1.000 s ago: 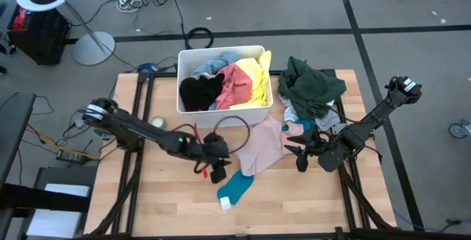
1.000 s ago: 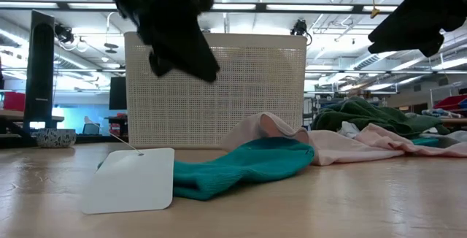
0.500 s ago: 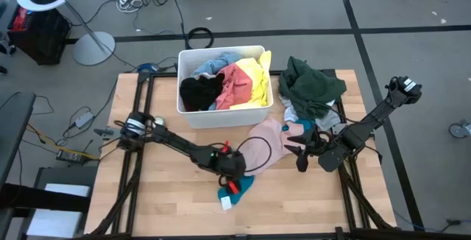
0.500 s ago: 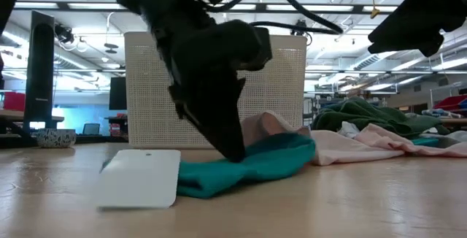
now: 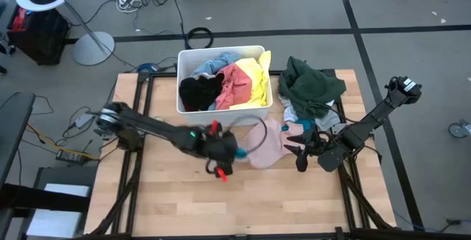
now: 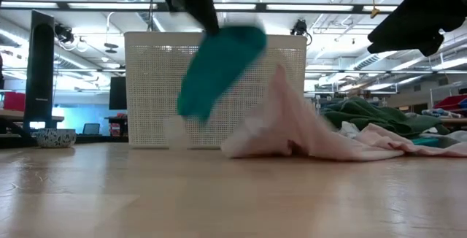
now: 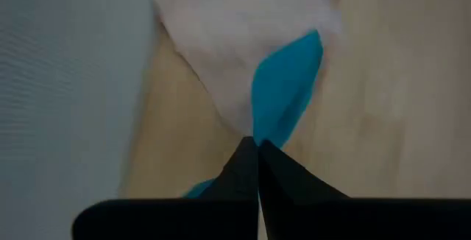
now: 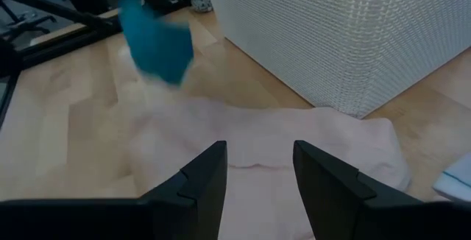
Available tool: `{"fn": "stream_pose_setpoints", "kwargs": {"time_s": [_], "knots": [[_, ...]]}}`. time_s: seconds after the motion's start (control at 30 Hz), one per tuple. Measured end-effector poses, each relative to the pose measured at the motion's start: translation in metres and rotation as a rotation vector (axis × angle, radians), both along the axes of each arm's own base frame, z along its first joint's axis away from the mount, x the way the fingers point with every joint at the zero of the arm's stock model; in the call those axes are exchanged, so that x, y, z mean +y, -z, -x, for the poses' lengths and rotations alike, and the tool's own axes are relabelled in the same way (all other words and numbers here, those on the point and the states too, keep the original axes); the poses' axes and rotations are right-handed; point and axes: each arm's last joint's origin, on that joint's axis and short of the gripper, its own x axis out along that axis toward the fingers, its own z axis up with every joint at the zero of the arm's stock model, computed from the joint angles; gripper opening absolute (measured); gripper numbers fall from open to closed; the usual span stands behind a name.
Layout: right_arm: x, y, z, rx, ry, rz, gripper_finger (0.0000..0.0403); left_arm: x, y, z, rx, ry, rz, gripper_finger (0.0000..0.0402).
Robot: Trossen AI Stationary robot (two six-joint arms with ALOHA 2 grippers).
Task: Sort clothes
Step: Put the blue sock into the laundry bin
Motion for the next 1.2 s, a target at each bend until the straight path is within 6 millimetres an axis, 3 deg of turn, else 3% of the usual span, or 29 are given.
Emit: {"fn": "stream_pose_setpoints", "kwargs": {"time_s": [0.1,0.33,0.63,0.83,1.03,1.2], "knots": [[0.000,0.000,0.000,-0.001,0.002,-0.001,0.0160,0.021,-0.040,0.018,-0.075,-0.045,-0.048,0.0001],[0.000,0.000,0.000,-0.004,0.002,-0.003,0.0160,0.083,-0.094,0.036,-0.223,-0.150,-0.153,0.0000],[-0.001,0.000,0.000,0.005,-0.001,0.011,0.0160,0.154,-0.136,0.042,-0.361,-0.265,-0.240,0.0000],[-0.002,0.000,-0.001,0.008,0.003,0.016,0.0160,0.178,-0.130,0.045,-0.351,-0.277,-0.193,0.0003],[-0.002,0.000,-0.001,0.008,0.002,0.017,0.0160,0.181,-0.106,0.043,-0.289,-0.260,-0.124,0.0026],[-0.001,0.000,-0.001,0.008,0.001,0.013,0.0160,0.182,-0.101,0.042,-0.277,-0.260,-0.116,0.0069]]}}
